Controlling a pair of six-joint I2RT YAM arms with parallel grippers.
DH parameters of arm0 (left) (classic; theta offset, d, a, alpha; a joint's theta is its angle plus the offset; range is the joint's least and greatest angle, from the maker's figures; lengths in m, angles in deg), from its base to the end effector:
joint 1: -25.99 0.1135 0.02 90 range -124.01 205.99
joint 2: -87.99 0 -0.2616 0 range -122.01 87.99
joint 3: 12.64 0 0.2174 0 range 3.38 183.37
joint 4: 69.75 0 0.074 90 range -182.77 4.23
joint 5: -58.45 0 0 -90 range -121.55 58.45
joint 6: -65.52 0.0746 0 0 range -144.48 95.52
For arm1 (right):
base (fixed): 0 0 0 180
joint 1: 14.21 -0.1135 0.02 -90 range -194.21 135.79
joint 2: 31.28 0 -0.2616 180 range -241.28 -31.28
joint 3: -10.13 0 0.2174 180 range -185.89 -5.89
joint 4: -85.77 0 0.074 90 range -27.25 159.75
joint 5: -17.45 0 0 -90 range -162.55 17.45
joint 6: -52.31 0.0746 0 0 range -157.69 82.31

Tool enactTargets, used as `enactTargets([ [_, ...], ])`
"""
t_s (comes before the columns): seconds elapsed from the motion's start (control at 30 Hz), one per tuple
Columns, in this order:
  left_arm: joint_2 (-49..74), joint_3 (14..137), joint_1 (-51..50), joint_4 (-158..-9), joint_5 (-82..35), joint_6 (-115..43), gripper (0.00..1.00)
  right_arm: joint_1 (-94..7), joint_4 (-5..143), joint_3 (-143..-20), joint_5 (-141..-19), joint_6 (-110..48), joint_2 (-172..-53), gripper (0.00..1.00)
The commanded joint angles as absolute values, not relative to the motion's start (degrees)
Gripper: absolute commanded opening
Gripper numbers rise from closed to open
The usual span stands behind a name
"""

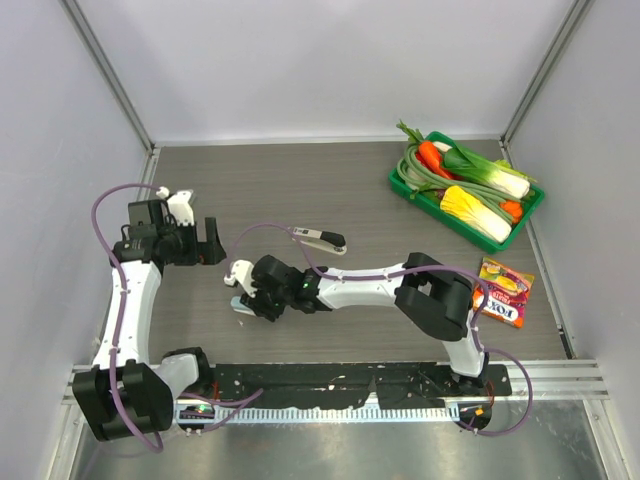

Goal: Unload the staples from the stapler

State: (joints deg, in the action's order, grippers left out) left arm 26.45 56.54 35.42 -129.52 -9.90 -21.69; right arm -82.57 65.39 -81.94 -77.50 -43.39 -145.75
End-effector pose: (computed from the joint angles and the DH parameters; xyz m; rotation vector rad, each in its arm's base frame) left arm 0.2006 0.0054 0.2592 0.0184 2.4282 -0.3722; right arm 0.1556 0.4097 0.1680 -1.4844 1.8923 0.6353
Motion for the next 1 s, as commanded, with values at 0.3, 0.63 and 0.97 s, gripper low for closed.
enactTargets([
  [0.3,24.9,61.8,35.1,-126.7,-4.4,-24.2,1.00,-69.3,83.6,-75.3,-79.8,-20.3,-136.8,0.01],
  [0.63,26.0,55.2,24.4,-124.7,-3.6,-21.8,0.97,-65.5,104.5,-66.4,-79.1,-0.4,-134.7,0.01],
  [0.97,25.2,51.3,17.9,-117.8,-5.0,-20.0,0.97,-65.4,111.7,-64.0,-79.3,7.8,-132.4,0.01],
])
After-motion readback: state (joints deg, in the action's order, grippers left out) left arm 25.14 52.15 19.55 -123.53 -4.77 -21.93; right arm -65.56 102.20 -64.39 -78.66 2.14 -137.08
